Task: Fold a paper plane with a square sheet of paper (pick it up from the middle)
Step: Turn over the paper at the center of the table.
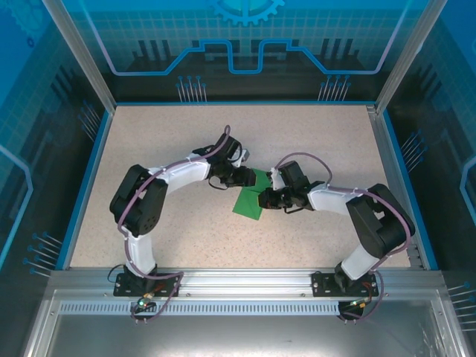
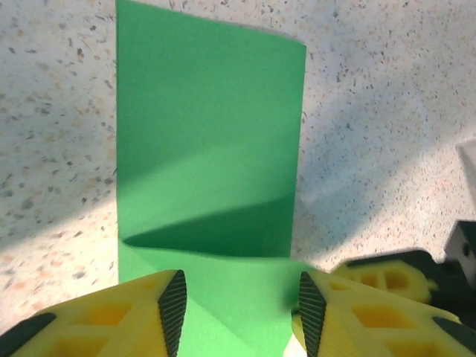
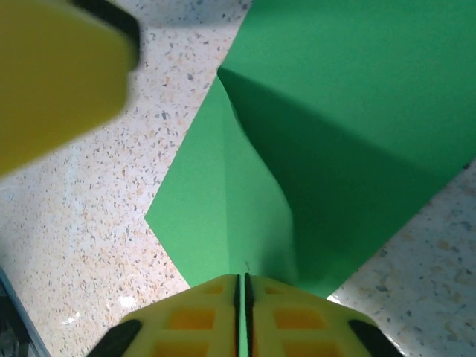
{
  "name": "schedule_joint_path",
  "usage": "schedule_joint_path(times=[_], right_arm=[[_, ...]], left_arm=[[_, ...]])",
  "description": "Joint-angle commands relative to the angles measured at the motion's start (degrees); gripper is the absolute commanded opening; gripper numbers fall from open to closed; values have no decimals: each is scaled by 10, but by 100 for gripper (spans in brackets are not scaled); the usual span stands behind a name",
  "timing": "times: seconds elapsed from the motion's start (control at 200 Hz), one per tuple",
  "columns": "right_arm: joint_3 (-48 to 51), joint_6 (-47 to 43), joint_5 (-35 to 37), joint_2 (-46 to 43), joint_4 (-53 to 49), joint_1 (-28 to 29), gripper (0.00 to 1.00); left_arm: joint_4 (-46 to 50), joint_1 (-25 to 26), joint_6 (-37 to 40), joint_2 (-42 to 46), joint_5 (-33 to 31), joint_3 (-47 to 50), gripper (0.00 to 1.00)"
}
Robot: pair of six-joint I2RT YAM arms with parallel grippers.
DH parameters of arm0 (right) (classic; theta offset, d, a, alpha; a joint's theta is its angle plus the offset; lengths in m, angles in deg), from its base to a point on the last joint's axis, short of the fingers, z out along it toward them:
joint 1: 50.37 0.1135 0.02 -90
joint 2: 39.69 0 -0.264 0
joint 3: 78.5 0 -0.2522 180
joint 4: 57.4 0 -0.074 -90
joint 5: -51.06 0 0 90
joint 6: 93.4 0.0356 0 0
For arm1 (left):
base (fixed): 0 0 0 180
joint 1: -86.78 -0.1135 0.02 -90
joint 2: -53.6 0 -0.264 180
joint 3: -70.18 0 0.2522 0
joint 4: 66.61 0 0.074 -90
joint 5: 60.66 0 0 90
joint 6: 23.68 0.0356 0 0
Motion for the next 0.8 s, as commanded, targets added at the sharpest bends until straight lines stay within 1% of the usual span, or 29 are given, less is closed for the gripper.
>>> schedule_joint_path(times=[0.0,0.155,0.275,0.38,0.44,0.515,0.61,0.695,0.795], right_arm=[[-16,-8,14,-3,-6,-8,20],[-12,-17,37,-19,-36,-11,22],[-5,-10,39,-17,-43,-17,27],[5,-2,36,-18,-33,-18,33],[7,-1,26,-18,-21,-19,35],[12,11,1,-11,8,-20,35],[13,29,-27,5,44,-21,32],[9,33,-28,15,42,-21,29],[9,34,-33,25,49,-21,24]], left_arm=[[45,-4,16,33,-26,4,51],[34,-3,2,43,-20,42,53],[9,-1,-17,49,-9,75,54],[-15,2,-35,53,0,100,55],[-34,3,-47,53,9,113,55],[-54,6,-58,50,19,123,55],[-63,10,-64,41,23,127,56],[-67,11,-66,39,20,130,56],[-70,11,-67,39,20,136,56]])
